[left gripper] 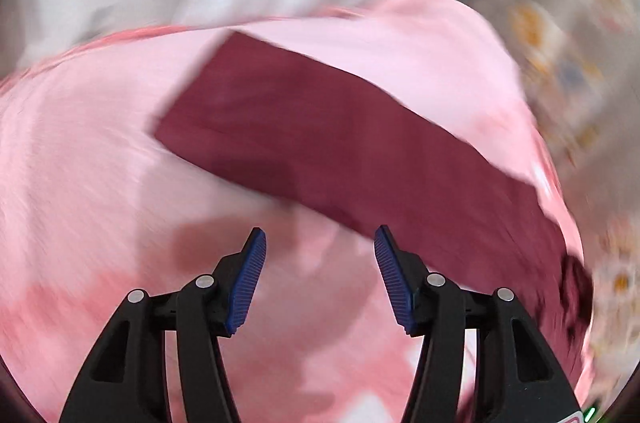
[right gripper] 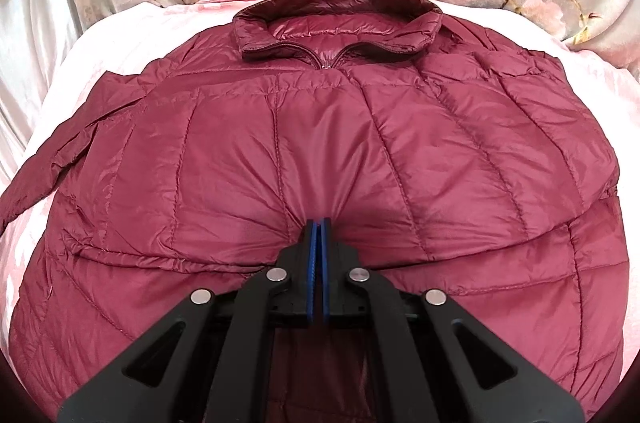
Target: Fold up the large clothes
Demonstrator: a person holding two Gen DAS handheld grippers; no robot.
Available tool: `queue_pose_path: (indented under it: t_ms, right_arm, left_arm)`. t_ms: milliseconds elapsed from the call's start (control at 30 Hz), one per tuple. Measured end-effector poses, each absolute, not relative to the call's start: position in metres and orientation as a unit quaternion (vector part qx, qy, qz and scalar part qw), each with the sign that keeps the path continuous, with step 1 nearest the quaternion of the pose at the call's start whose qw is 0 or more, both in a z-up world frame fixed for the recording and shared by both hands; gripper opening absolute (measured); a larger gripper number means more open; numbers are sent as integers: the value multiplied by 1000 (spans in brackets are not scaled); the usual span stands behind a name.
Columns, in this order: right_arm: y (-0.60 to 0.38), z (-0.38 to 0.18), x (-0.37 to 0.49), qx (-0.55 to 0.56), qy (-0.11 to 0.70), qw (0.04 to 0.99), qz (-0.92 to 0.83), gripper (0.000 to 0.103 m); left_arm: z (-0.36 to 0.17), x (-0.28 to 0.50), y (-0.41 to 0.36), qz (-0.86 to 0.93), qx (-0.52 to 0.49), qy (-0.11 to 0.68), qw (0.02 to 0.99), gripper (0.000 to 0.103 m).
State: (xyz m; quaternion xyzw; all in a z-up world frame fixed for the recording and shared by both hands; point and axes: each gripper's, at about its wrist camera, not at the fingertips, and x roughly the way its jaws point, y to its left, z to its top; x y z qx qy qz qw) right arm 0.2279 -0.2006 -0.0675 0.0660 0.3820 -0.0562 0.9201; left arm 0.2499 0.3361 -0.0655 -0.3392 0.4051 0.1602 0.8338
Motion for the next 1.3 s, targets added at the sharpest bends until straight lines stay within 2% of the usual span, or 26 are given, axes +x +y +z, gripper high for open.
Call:
queue_pose_path:
  t_ms: [233,267,300,333,367,433,467,500,533,567,667,833,933,1033,1067,1100,1133,1167,1300]
  right_arm:
    - [-197,-67,228,51,383,920,-64,0]
    - [-197,-67,228,50,382,920,-65,1]
    - [-198,-67,228,51,382,921,-65,1]
    - [-199,-66,227,53,380,921,-65,1]
    - [-200,-65,226,57,377,922,-67,2]
    - [-202,-61,221,64,369,925,-70,11]
    - [-202,-57,215,67,359,928,-70,28]
    - [-202,-54,211,67,351,931,-71,54]
    - [-200,-48,203,66,336,937,-76,61]
    - [-199,-44,197,65,325,940,-78,64]
    - [-199,-35,178,74,317,943,-73,65]
    - [-215,-35,153,118,318,938,-71,69]
    - [-227,-37,139,134,317,936,-78,69]
    - [-240,-38,127,151,313,934,-85,70]
    - [-246,-37,123,157,312,933,-89,70]
    - [-250,-37,121,160,310,933,-91,70]
    - [-254,-36,118,163,308,933,-92,70]
    - [-259,-35,115,167,305,933,-93,71]
    - [-268,-33,112,168,303,934,-92,71]
  left_arm:
    - [-76,260,378,163,-422,373,810,53]
    - [-76,261,378,163,-424,370,811,38]
    - [-74,265,376,161,-421,369,813,7]
    - [-71,270,374,162,-416,373,813,1]
    - [-65,275,367,161,-408,371,818,1]
    - [-46,277,354,163,-377,358,839,1]
    - [-30,280,341,158,-347,347,857,1]
    - [-19,285,330,152,-325,339,870,1]
    - [0,288,311,139,-297,328,886,1]
    - [19,290,290,118,-275,315,901,0]
    - [65,294,222,42,-228,289,929,0]
    - [109,283,92,-99,-164,265,945,1]
    - [105,278,19,-174,-140,290,931,3]
    - [80,272,-50,-236,-123,333,905,13]
    - [69,271,-67,-246,-114,347,898,26]
    - [53,268,-86,-256,-106,368,887,48]
    - [38,266,-99,-260,-103,385,880,55]
    - [26,263,-105,-260,-104,393,876,59]
    - [-12,258,-104,-259,-125,434,854,62]
